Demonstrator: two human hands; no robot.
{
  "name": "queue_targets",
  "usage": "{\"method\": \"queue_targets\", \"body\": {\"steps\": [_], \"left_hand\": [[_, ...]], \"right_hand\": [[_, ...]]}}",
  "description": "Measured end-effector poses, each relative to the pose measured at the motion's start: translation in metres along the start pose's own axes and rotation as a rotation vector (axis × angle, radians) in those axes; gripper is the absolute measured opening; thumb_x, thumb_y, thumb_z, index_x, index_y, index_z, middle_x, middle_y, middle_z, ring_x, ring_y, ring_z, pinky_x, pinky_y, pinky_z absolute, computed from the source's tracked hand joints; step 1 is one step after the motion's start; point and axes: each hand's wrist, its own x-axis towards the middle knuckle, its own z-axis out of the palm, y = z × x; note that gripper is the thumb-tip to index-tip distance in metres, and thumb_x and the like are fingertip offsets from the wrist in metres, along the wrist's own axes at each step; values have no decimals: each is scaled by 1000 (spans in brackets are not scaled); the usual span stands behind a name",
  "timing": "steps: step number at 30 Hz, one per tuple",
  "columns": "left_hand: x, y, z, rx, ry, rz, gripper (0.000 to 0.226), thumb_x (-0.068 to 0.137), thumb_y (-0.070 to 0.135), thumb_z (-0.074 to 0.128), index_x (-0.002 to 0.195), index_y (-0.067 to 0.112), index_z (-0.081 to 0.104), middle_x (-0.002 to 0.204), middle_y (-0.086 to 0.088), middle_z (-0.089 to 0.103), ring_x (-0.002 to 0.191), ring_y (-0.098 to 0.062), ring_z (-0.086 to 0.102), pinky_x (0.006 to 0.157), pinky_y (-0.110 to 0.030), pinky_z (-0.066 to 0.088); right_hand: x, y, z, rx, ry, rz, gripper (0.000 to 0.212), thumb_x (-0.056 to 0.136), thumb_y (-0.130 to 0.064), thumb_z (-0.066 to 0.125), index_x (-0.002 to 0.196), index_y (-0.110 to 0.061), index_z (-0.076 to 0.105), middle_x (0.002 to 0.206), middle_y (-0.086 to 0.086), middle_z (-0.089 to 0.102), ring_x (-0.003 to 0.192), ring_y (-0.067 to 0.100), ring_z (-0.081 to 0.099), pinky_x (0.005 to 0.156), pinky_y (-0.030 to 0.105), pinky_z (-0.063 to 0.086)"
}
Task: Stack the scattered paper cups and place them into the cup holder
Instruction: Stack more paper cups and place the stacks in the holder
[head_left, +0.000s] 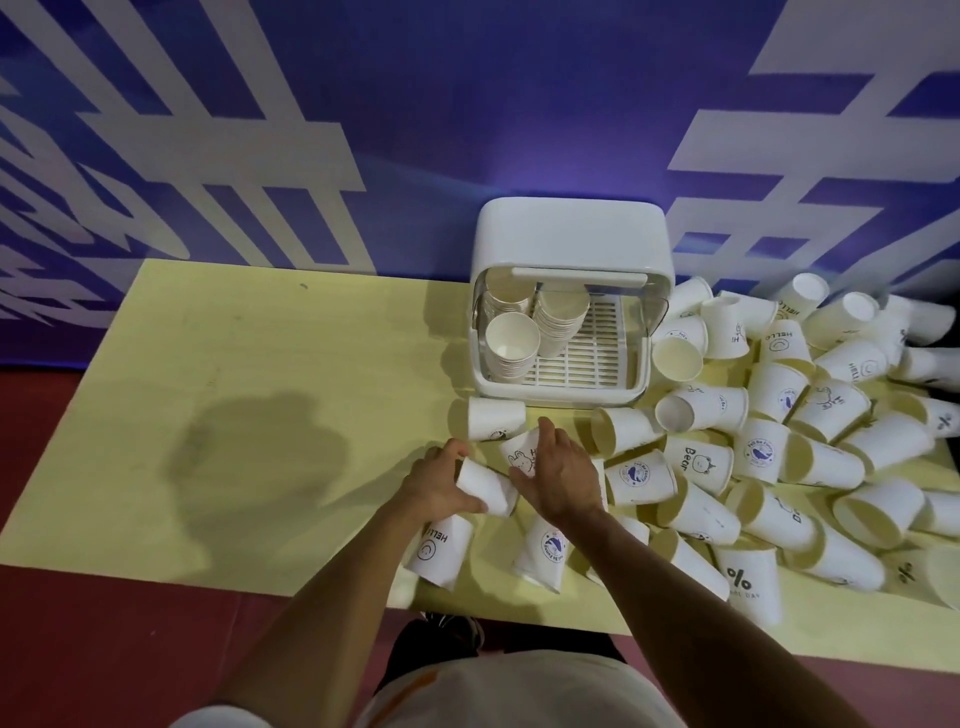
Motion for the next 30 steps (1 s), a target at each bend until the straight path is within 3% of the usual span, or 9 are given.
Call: {"method": "queue_targets", "body": {"steps": [7, 13, 18, 21, 24, 27, 30], "left_hand": [[3, 4, -8, -17, 47, 14, 75, 55, 46, 87, 113, 28, 41, 106, 1, 61, 99, -21, 59, 85, -40, 53], [3, 8, -5, 2, 66, 44, 81, 59, 45, 89, 125, 23, 48, 118, 1, 52, 108, -18, 53, 89, -33, 48], [2, 9, -16, -72, 88, 49, 83, 59, 50, 87, 124, 19, 47, 119, 1, 49, 103, -14, 53, 77, -26, 44], [0, 10, -25, -146, 113, 30, 78, 59, 48, 88, 120, 20, 47, 117, 1, 48, 100, -12, 54, 71, -24, 43], [1, 10, -30, -207, 109, 17, 84, 52, 53, 86, 118, 23, 44, 114, 2, 50, 99, -14, 57, 67, -24, 48], [4, 5, -31, -238, 98, -4, 91, 48, 60, 82, 120, 25, 39, 110, -1, 57, 99, -17, 62, 78, -34, 55], [4, 3, -33, -249, 103, -2, 82, 52, 61, 79, 116, 26, 43, 110, 3, 60, 100, -14, 63, 90, -39, 54]], "right_hand": [[-6, 10, -20, 203, 74, 78, 73, 82, -47, 66, 140, -13, 38, 115, 12, 65, 99, 30, 63, 77, 37, 51], [-1, 27, -45, 325, 113, 85, 84, 82, -55, 60, 148, -15, 28, 133, 12, 59, 118, 31, 57, 92, 40, 49], [25, 28, -69, 550, 237, 124, 90, 76, -45, 71, 150, -23, 26, 142, 0, 51, 126, 19, 52, 102, 44, 49], [47, 26, -78, 557, 306, 105, 85, 79, -34, 75, 149, -15, 31, 142, 5, 46, 128, 20, 47, 107, 35, 43], [61, 22, -83, 540, 323, 81, 77, 82, -28, 77, 146, -13, 36, 139, 6, 46, 123, 18, 46, 98, 25, 37], [72, 20, -79, 556, 308, 96, 75, 81, -23, 78, 142, -17, 36, 135, 4, 49, 119, 19, 49, 96, 28, 42], [80, 20, -71, 563, 288, 127, 74, 80, -22, 79, 140, -21, 35, 134, 3, 50, 118, 22, 52, 96, 34, 49]]}}
